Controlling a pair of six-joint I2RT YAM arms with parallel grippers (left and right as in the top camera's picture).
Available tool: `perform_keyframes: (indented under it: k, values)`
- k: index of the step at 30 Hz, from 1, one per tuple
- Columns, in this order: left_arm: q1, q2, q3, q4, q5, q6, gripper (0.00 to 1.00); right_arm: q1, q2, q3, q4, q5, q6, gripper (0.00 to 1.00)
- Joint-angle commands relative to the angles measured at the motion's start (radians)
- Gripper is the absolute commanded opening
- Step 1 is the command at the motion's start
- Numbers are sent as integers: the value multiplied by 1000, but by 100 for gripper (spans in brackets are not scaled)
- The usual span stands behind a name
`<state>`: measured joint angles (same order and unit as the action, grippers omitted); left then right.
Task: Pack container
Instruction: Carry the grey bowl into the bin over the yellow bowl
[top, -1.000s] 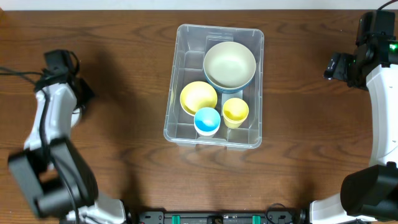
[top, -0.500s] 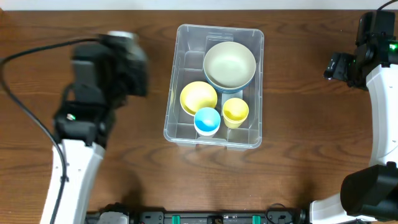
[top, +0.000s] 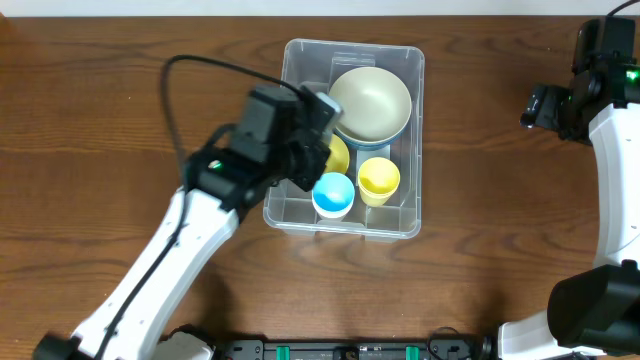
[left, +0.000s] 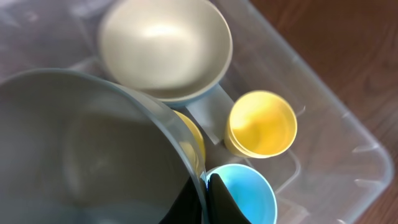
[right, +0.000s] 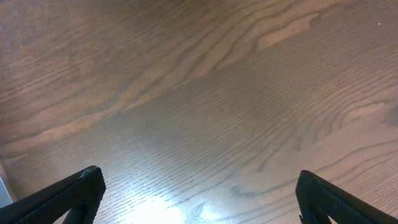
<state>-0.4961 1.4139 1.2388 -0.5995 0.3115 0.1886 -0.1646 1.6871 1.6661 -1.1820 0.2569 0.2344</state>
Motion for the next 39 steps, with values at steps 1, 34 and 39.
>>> perform_keyframes:
  k: [1,34,39]
  values:
    - [-29,63,7,7,-10,66,6,-5,-16,13,0,0,16,99]
    - [-45,24,11,-24,-188,56,40,-5,-16,13,0,0,16,99]
    - [-10,20,11,-35,-401,-155,37,-5,-16,13,0,0,16,99]
